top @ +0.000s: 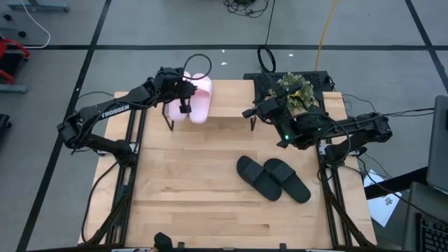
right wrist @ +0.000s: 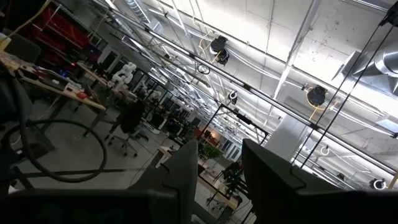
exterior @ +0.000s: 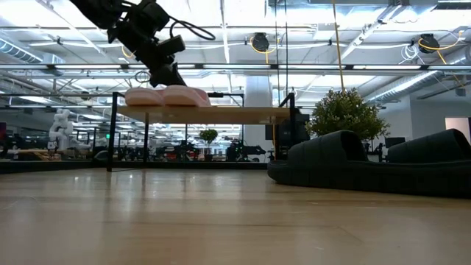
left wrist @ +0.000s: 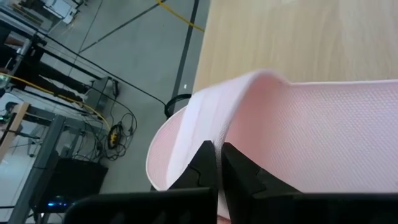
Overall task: Pick and place slides into the shelf
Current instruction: Put the pink slide on the shelf
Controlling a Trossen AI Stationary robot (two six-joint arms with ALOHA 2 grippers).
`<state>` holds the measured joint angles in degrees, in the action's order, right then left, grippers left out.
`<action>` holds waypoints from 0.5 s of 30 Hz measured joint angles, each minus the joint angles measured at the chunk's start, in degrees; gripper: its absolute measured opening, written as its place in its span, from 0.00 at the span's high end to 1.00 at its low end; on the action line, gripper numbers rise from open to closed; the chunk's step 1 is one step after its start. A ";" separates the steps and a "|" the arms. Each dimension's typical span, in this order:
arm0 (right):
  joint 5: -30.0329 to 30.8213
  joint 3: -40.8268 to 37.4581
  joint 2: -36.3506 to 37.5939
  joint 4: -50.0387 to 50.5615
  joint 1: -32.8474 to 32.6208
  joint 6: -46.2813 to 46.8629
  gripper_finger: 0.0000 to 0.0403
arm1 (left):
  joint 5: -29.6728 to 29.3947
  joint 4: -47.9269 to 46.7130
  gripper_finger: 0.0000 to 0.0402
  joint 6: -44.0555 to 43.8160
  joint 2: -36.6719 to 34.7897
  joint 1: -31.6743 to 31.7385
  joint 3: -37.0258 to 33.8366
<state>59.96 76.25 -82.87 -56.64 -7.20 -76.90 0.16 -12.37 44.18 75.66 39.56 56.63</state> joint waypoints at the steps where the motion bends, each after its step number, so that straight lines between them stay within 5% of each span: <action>1: 0.00 0.00 0.00 -0.02 0.00 0.00 0.71 | -0.01 0.36 1.00 -0.06 0.01 0.07 -0.04; 15: 0.00 0.00 0.00 0.00 0.00 0.25 0.71 | -2.60 2.01 0.99 0.42 0.04 0.08 -0.08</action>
<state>59.96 76.25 -82.87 -56.64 -7.20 -76.65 -2.44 -10.36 44.60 75.70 39.64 56.55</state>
